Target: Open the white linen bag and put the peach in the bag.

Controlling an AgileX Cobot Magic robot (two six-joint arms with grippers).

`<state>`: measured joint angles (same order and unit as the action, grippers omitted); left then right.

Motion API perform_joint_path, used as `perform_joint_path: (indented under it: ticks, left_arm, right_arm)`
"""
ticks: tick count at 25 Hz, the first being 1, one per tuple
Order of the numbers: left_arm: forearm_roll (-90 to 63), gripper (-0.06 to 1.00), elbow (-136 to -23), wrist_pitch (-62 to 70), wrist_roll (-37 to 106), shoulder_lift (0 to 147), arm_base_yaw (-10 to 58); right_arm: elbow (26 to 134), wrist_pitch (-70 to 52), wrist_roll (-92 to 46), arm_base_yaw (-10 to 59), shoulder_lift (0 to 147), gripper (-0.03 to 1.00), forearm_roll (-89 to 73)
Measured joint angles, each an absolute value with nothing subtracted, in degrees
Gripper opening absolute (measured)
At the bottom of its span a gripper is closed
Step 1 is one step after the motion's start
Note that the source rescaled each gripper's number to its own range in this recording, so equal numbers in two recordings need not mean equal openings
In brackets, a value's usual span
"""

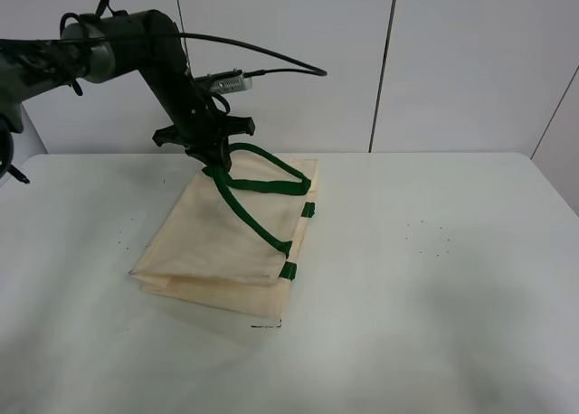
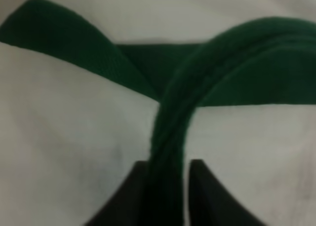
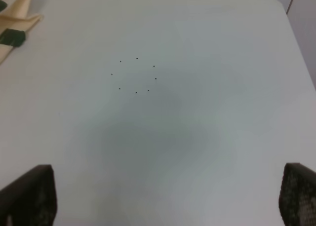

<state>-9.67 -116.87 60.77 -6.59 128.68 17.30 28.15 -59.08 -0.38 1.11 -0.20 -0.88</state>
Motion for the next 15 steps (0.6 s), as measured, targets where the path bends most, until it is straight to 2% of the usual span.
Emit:
perform_joint_path:
  ticks: [2, 4, 5, 9, 15]
  left_arm:
    - [-9.71, 0.53, -116.87, 60.23, -6.59, 128.81, 17.3]
    - [-9.71, 0.75, -116.87, 59.71, -6.57, 128.81, 17.3]
    - [-9.49, 0.82, -116.87, 59.54, -6.52, 128.81, 17.3]
    - [-4.41, 0.91, -116.92, 59.64, -6.53, 128.81, 17.3]
    - [0.65, 0.92, -116.92, 62.13, -7.48, 128.81, 15.11]
  right_arm:
    - [28.15, -59.08, -0.38, 1.11, -0.2, 1.0, -0.88]
    - [28.11, -59.08, -0.38, 1.11, -0.2, 1.0, -0.88]
    - [28.04, -59.08, -0.38, 1.11, -0.2, 1.0, -0.86]
    - [28.04, -59.08, -0.38, 1.11, -0.2, 1.0, -0.86]
    - [28.04, -59.08, -0.38, 1.11, -0.2, 1.0, -0.86]
